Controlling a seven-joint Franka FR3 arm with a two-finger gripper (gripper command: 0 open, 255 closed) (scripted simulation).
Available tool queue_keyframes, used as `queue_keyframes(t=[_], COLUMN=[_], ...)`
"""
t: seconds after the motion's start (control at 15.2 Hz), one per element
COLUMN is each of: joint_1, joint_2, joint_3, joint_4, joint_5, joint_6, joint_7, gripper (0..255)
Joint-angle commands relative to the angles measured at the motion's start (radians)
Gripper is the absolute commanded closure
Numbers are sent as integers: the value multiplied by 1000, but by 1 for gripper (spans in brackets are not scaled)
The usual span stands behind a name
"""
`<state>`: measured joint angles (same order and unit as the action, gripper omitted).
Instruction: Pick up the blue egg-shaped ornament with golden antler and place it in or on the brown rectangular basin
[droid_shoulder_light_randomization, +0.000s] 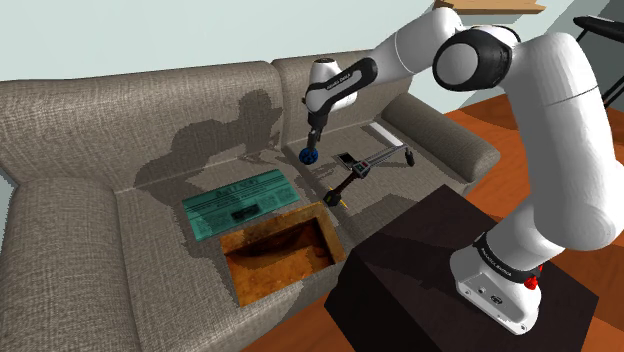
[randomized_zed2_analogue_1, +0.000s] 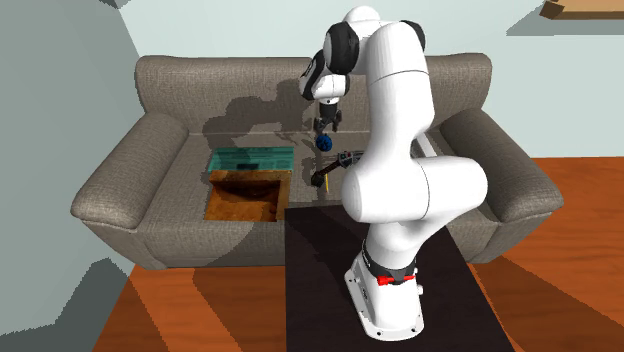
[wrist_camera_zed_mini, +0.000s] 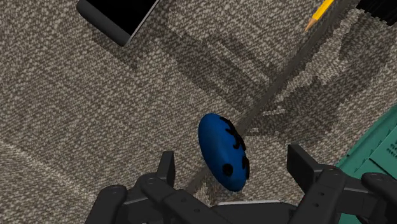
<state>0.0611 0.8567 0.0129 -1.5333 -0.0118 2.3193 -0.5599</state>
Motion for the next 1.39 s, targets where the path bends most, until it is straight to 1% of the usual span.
queue_keyframes(t=[0.0, 0.4, 0.92, 0.99, 1.32], joint_1=[1, 2, 2, 2, 3], joint_2=[39, 95, 95, 95, 96], joint_3=[1, 1, 1, 1, 1], joint_4=[31, 48, 48, 48, 48], joint_5=[-2, -2, -2, -2, -2], joint_6=[8, 47, 47, 47, 48], joint_7=[-4, -4, -4, -4, -2], gripper=[0, 0, 0, 255, 255])
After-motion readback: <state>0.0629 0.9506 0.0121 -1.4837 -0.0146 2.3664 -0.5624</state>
